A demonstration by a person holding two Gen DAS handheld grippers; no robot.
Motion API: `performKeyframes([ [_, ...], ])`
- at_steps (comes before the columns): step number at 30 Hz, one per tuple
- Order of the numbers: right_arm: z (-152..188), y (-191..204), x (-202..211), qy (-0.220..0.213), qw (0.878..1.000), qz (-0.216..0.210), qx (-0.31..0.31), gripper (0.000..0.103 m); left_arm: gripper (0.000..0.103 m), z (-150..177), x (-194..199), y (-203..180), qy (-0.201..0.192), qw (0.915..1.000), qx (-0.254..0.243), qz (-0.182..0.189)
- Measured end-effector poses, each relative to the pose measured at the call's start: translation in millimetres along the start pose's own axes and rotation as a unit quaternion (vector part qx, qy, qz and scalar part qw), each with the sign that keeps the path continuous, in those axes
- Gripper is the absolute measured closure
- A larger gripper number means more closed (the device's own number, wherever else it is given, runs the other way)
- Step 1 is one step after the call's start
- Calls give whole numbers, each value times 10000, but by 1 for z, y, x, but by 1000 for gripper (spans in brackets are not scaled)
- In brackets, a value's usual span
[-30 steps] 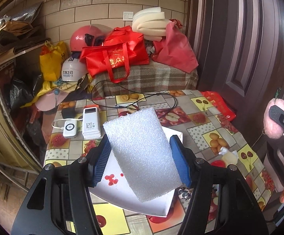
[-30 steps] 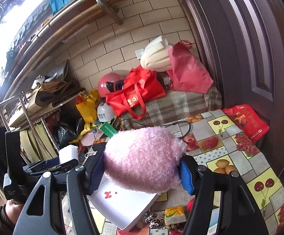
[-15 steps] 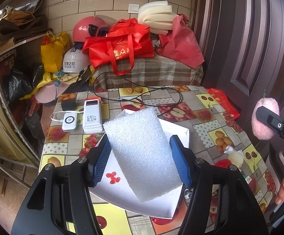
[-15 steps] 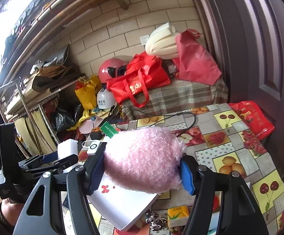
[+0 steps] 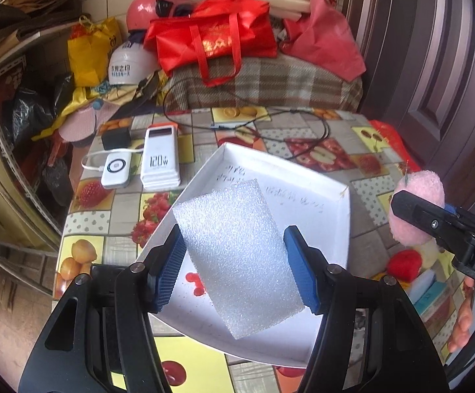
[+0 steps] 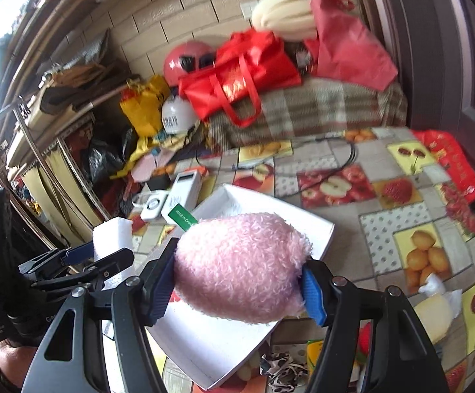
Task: Organize soft objects
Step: 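Lower both items into the white tray and open both grippers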
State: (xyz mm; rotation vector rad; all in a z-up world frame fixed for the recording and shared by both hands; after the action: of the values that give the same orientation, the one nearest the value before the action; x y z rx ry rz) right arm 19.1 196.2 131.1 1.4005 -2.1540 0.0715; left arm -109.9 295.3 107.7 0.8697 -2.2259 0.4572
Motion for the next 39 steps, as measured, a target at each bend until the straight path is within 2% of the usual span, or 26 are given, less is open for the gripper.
performKeyframes([
  [9, 25, -6, -60, 676, 9976, 149, 50, 36, 41, 14, -54, 5, 484, 9988, -49, -115],
  [19, 42, -10, -95, 1012, 9944, 250, 164, 35, 39, 27, -96, 9, 813, 9966, 59, -102],
  [20, 43, -10, -97, 1010, 9943, 268, 196, 34, 38, 26, -97, 9, 801, 9967, 66, -103],
  [21, 43, -10, -99, 1005, 9943, 284, 228, 33, 26, 26, -98, 10, 794, 9968, 68, -107],
  [22, 44, -9, -100, 1008, 9942, 270, 243, 29, 17, 25, -98, 11, 762, 9970, 82, -129],
  [24, 45, -9, -102, 999, 9944, 248, 239, 17, 9, 24, -96, 16, 676, 9974, 167, -186],
  [27, 45, -13, -102, 946, 9948, 292, 222, 0, 8, 23, -95, 21, 658, 9973, 273, -203],
  [39, 46, -1, -70, 708, 9964, 327, 336, 0, 8, 23, -63, 18, 435, 9982, 330, -243],
])
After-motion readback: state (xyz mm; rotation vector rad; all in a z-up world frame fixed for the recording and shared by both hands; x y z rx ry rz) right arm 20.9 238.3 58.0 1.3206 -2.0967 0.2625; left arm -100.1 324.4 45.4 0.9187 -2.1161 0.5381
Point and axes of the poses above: each gripper's, at about its wrist camera, not at the fingertips, and x roughly against the way its jaws point, y to its left, z to its underside, the point moved 6 cm from there along -x, roughly the way its jaws point, and after that the axes turned 1 degree about -y, right-handed, at the moved point
